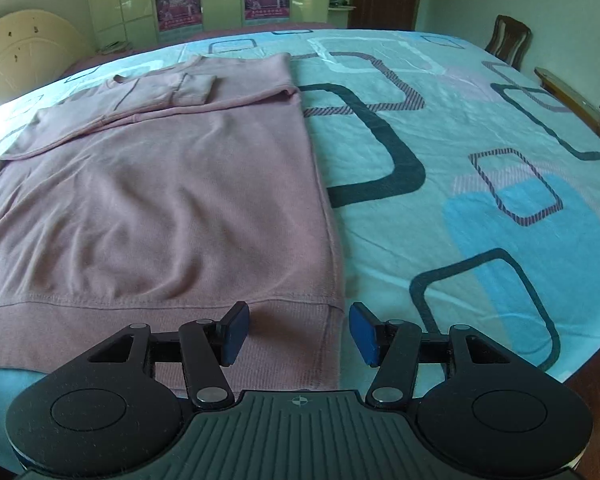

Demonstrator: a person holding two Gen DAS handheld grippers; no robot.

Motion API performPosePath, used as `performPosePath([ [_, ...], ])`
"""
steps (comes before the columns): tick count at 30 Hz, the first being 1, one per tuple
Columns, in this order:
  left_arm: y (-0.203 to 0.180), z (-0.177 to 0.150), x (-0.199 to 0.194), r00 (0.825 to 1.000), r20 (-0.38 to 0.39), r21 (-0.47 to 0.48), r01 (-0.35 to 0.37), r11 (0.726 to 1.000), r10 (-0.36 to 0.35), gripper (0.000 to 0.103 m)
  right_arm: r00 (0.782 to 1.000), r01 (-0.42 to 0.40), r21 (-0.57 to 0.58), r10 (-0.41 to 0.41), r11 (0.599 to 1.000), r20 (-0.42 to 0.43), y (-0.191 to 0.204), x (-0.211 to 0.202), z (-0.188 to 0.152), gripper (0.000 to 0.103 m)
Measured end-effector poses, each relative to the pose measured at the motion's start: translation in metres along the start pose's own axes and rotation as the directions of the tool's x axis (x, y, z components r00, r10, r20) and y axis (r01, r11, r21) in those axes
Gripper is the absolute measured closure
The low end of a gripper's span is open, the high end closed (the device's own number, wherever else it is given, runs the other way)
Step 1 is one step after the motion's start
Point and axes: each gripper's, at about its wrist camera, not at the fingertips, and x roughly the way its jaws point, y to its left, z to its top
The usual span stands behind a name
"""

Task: Fold small clothes
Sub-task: 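Grasp the sweatshirt hem with the left tool while the right tool grasps the hem too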

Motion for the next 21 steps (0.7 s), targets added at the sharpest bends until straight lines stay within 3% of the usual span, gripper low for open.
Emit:
performPosePath([
  [10,-0.002,-0.013,-0.004,0.997,-0.028,-0.070,0.065,0.995,-0.067,0.041,0.997,-0.052,0.024,0.053,0.998,-0.048,-0.002,0.008,-0.007,0.048],
  [13,-0.005,-0.011,-0.003,0.995,-0.030,-0.075,0.090,0.993,-0.092,0.059,0.996,-0.062,0.027,0.063,0.998,-0.056,-0.002,0.011,-0.007,0.049],
  [15,-0.006,-0.009,-0.001,0.991,-0.039,-0.090,0.121,0.989,-0.125,0.077,0.996,-0.072,0.033,0.074,0.997,-0.057,-0.003,0.011,-0.007,0.052],
  [16,-0.006,-0.008,0.001,0.991,-0.042,-0.091,0.127,0.988,-0.131,0.079,0.995,-0.083,0.033,0.085,0.996,-0.059,-0.003,0.011,-0.006,0.058],
  [21,-0.006,-0.001,0.004,0.988,-0.047,-0.088,0.141,0.986,-0.145,0.087,0.993,-0.100,0.025,0.101,0.995,-0.068,-0.002,0.012,-0.003,0.065],
])
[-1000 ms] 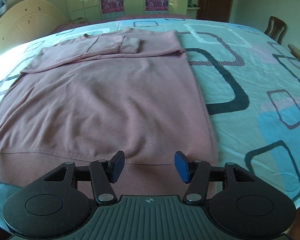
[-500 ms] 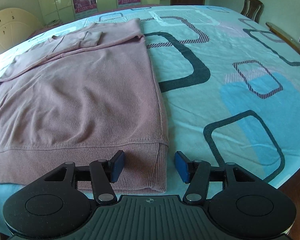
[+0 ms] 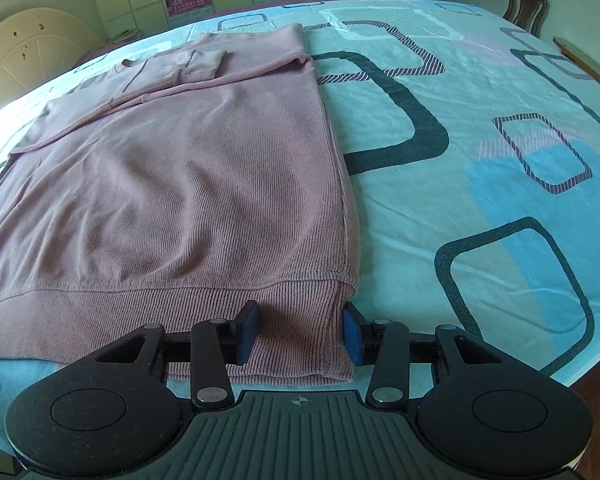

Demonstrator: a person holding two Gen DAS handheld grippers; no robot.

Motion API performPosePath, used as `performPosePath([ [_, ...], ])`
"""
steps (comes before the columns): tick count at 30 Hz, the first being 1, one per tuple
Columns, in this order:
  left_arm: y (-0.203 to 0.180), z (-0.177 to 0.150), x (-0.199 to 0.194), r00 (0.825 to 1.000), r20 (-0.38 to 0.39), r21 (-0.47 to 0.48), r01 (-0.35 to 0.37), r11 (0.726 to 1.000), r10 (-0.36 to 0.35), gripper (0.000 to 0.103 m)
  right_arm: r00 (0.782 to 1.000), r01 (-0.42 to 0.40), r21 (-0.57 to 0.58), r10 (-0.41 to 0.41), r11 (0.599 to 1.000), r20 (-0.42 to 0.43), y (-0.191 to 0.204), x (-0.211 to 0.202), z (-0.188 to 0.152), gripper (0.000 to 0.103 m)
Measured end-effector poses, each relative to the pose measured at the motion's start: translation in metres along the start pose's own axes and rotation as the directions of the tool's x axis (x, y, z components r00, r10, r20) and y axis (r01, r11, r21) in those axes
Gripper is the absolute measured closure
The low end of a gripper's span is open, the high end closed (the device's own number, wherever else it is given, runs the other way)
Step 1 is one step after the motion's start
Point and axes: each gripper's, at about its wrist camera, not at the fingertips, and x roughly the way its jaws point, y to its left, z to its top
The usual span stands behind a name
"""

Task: Fold small clothes
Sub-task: 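Grasp the sweatshirt hem with the left tool while the right tool grasps the hem too, then lift the hem with both tools, fold it over the chest, open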

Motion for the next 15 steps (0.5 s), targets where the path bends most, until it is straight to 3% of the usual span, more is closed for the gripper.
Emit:
performPosePath([
  [2,0.001,0.002,0.000,1.000,-0.002,0.003,0.004,1.000,-0.004,0.092,1.000,-0.026,0.001,0.026,1.000,-0.010,0.001,-0.001,0.002,0.082],
  [4,0.001,0.004,-0.002,1.000,0.002,0.005,0.011,1.000,-0.011,0.095,0.999,-0.043,-0.008,0.042,0.999,-0.021,0.003,-0.001,0.004,0.089],
  [9,-0.004,0.015,-0.009,0.999,0.035,0.023,0.041,0.999,-0.042,0.097,0.998,-0.070,-0.006,0.070,0.998,-0.011,0.005,-0.007,0.011,0.092],
  [15,-0.012,0.042,-0.018,0.990,0.113,0.028,0.079,0.996,-0.081,0.097,0.989,-0.136,0.037,0.134,0.990,0.058,-0.001,-0.023,0.035,0.092],
])
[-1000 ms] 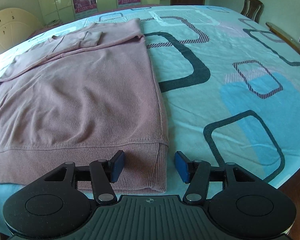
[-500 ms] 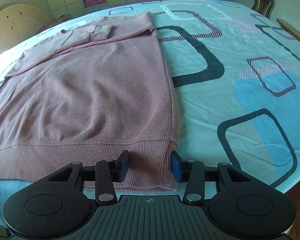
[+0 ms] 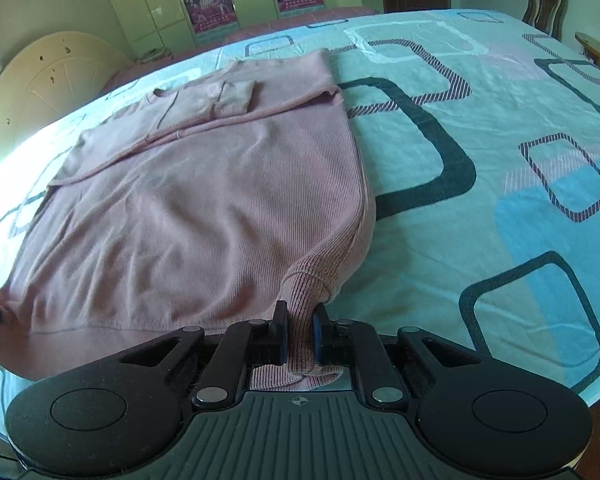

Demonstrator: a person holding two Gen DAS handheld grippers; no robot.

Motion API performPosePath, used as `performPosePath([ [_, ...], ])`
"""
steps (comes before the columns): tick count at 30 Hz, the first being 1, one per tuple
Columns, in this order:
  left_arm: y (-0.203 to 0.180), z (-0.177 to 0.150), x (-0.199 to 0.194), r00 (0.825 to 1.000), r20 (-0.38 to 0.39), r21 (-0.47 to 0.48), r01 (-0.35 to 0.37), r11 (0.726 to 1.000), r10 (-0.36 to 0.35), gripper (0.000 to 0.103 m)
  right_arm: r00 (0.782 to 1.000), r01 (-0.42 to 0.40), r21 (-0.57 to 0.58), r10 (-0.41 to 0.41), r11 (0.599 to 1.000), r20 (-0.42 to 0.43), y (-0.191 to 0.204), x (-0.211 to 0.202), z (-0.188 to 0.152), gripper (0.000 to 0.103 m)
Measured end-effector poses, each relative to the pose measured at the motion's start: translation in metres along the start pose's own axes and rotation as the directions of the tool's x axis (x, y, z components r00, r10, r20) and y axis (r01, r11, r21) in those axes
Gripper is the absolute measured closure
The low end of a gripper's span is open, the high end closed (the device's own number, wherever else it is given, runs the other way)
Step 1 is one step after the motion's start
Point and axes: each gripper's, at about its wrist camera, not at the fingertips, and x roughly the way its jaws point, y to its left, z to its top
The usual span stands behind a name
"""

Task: Fold small clothes
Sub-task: 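Lift the hem with both tools, fold it over the chest, open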

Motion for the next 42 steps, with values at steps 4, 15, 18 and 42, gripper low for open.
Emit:
performPosePath([
  [4,-0.004,0.026,0.004,0.998,0.057,0.004,0.013,1.000,-0.013,0.097,0.998,-0.033,0.024,0.032,0.999,0.045,0.003,-0.003,0.025,0.092],
  [15,-0.006,0.097,0.044,0.983,0.185,-0.022,0.001,1.000,0.003,0.098,0.986,-0.064,0.020,0.061,0.998,0.153,0.013,0.025,0.114,0.093],
  [18,-0.004,0.117,0.056,0.979,0.203,-0.043,-0.002,0.999,0.011,0.098,0.985,-0.083,0.031,0.077,0.996,0.157,0.013,0.039,0.136,0.093],
  [42,0.003,0.207,0.210,0.975,0.024,-0.032,-0.220,0.975,0.221,0.083,0.997,-0.077,0.230,0.070,0.970,0.038,-0.004,0.194,0.253,0.092],
])
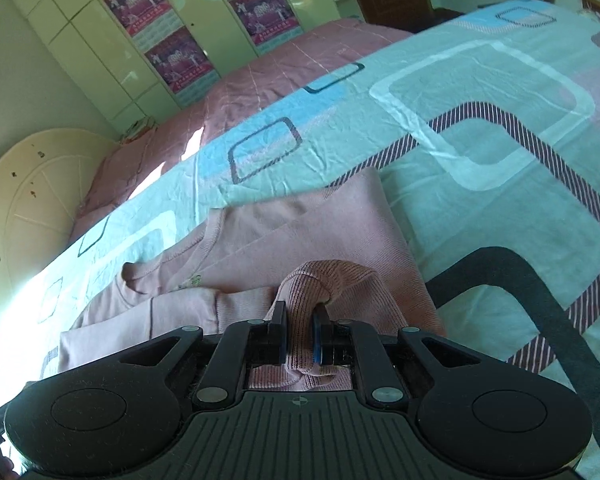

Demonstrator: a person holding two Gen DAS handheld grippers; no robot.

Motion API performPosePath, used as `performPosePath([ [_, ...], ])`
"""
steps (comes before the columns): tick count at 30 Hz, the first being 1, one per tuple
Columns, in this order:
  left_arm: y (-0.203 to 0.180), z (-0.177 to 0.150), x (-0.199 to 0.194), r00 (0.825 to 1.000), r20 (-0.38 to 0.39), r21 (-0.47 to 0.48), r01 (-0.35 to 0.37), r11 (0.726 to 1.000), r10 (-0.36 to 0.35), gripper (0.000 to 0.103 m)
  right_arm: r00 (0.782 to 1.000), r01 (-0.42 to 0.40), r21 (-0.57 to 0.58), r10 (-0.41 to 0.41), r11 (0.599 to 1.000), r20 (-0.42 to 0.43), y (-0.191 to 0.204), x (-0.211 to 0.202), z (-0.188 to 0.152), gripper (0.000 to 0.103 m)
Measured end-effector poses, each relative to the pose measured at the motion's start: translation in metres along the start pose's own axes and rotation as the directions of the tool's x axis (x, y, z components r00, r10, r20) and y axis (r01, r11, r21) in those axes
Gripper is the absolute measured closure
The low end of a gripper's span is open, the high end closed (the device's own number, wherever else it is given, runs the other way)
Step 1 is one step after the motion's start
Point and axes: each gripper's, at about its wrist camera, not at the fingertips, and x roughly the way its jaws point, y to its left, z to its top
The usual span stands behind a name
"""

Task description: Fold small clothes

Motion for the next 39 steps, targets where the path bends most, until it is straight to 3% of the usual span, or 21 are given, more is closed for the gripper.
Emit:
performPosePath([
  [1,-0.002,-0.001,0.007,1.000,-0.007,0.017,-0.023,1.000,0.023,0.080,1.000,0.012,-0.011,-0.013,1.000,-0.005,0.000,0.004,0.002,0.091],
  [2,-0.002,-0.001,0.011,0.999,-0.009,0.036,-0.033,0.999,0.033,0.074,1.000,0.017,-0.023,-0.018,1.000,-0.008,-0.001,0.008,0.004,0.083],
  [3,-0.002,0.000,0.013,0.999,-0.009,0.044,-0.040,0.998,0.040,0.062,1.000,0.020,-0.033,-0.020,0.999,0.001,-0.001,0.008,0.005,0.078],
  [4,-0.001,0.000,0.015,0.999,-0.006,0.044,-0.051,0.998,0.051,0.052,1.000,0.021,-0.044,-0.020,0.999,0.016,-0.002,0.007,0.006,0.063],
  [5,0.001,0.002,0.014,0.998,0.008,0.041,-0.063,0.997,0.063,0.032,0.999,0.025,-0.058,-0.022,0.998,0.037,-0.001,0.006,0.007,0.046],
  [6,0.002,0.002,0.012,0.997,0.030,0.044,-0.068,0.997,0.067,0.029,0.998,0.027,-0.071,-0.023,0.997,0.054,-0.001,0.005,0.009,0.042],
  [14,0.013,0.014,0.011,0.998,0.036,0.068,-0.053,0.996,0.050,0.028,0.996,-0.006,-0.085,0.013,0.996,0.088,-0.011,0.006,0.025,0.041],
  [17,0.014,0.017,0.011,0.998,0.035,0.083,-0.046,0.995,0.044,0.028,0.996,-0.036,-0.114,0.044,0.993,0.072,-0.011,0.008,0.026,0.028],
  [21,0.016,0.019,0.005,0.999,0.035,0.102,-0.027,0.994,0.023,0.028,0.995,-0.068,-0.156,0.078,0.985,0.057,-0.011,0.008,0.022,0.027],
  [28,0.029,0.018,-0.016,0.994,0.045,0.154,0.095,0.983,-0.103,0.024,0.993,-0.113,-0.201,0.119,0.973,0.018,-0.018,0.010,0.021,0.027],
  [34,0.019,0.004,0.006,0.982,-0.016,0.244,0.187,0.952,-0.188,0.027,0.991,-0.133,-0.277,0.131,0.952,-0.025,-0.007,0.032,0.016,0.027],
  [39,0.029,0.002,0.015,0.971,-0.026,0.219,0.239,0.946,-0.239,0.026,0.987,-0.159,-0.318,0.140,0.935,-0.081,-0.002,0.051,0.017,0.027],
])
